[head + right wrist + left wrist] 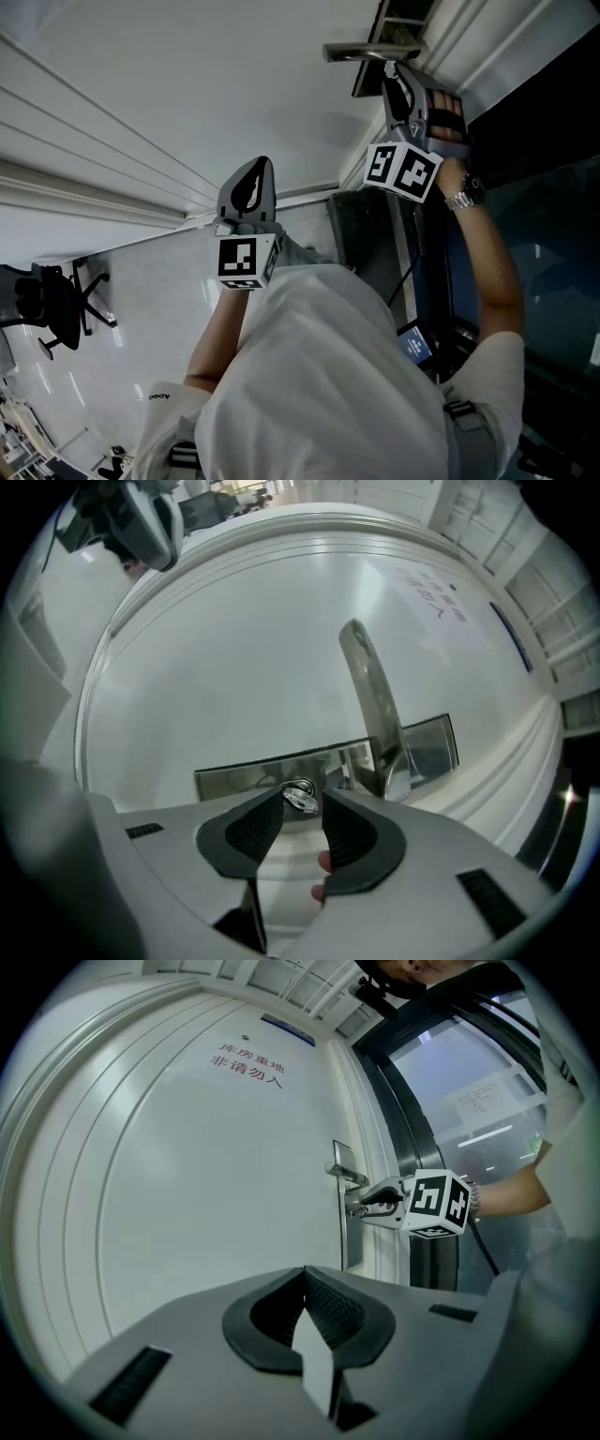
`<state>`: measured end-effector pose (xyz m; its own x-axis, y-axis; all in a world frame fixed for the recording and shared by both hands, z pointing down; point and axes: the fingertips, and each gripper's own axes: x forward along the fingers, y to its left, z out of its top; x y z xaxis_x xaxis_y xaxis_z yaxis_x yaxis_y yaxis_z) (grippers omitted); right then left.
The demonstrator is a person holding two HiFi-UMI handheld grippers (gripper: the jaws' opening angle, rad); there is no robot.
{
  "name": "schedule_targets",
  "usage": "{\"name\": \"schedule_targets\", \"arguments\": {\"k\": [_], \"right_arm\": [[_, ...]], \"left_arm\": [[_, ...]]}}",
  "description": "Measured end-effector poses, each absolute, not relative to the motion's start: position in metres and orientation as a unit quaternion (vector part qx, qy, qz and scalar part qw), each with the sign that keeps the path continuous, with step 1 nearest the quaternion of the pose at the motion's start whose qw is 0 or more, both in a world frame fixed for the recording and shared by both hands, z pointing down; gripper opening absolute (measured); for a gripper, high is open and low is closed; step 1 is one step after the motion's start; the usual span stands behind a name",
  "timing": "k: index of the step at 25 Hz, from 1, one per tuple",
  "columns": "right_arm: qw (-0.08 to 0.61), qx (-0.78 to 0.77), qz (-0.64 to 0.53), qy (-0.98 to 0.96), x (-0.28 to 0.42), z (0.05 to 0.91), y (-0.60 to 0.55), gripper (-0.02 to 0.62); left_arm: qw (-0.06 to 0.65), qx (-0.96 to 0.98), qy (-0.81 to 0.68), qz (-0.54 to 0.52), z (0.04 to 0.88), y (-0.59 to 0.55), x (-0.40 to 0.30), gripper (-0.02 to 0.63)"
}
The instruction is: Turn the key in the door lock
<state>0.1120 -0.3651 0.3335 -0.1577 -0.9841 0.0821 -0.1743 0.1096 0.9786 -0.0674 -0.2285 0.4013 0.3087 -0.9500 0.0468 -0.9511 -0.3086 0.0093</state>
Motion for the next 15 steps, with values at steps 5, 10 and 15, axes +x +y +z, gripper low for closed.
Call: {"name": "schedule_targets", "arguments": {"k": [5, 10, 15], "right_arm": [[0.455, 0.459, -0.484, -0.591, 0.106, 0.336, -0.372, 0.124], [0.438, 0.484, -0.464, -0.598, 0.107, 0.335, -0.378, 0.122], [0.429, 0.498, -0.456, -0.6, 0.107, 0.334, -0.379, 0.11]], "left_arm": [[0.024, 0.807, -0.589, 0.022, 0.404, -0.227, -0.068, 0.009], [0.023, 0.807, -0.59, 0.02, 0.402, -0.228, -0.068, 0.009], [0.021, 0.805, -0.593, 0.018, 0.403, -0.229, -0.072, 0.01]]}}
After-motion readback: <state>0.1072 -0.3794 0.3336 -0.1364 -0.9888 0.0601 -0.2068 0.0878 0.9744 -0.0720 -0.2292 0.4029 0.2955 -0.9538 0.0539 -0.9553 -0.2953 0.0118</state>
